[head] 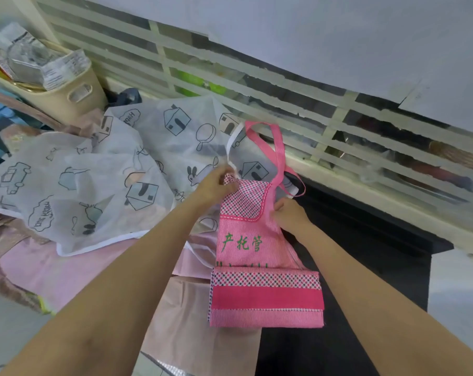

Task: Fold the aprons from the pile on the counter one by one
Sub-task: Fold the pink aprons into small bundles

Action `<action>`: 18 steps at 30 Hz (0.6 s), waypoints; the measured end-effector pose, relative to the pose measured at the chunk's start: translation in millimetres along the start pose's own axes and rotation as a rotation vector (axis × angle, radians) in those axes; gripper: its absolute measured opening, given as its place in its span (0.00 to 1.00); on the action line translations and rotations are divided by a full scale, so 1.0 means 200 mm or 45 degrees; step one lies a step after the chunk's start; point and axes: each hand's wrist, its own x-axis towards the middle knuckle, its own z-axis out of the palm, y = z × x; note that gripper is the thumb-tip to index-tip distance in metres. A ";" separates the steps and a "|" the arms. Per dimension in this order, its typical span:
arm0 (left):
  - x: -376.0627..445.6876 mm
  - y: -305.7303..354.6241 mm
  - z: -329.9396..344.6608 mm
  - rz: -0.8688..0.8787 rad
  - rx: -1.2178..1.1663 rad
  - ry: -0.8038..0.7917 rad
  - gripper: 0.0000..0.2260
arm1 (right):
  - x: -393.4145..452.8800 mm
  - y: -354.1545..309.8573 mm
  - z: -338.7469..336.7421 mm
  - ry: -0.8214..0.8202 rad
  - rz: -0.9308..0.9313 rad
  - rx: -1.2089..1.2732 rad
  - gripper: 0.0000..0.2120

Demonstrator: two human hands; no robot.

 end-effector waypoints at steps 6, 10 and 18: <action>0.03 0.02 -0.06 0.107 0.071 -0.030 0.03 | 0.01 0.02 -0.02 -0.003 0.029 0.018 0.17; 0.01 0.04 -0.12 0.022 -0.187 -0.105 0.07 | 0.02 0.03 -0.02 -0.009 0.080 -0.016 0.18; -0.01 0.08 -0.14 -0.002 -0.154 -0.036 0.09 | 0.01 0.00 0.00 0.041 0.089 -0.057 0.18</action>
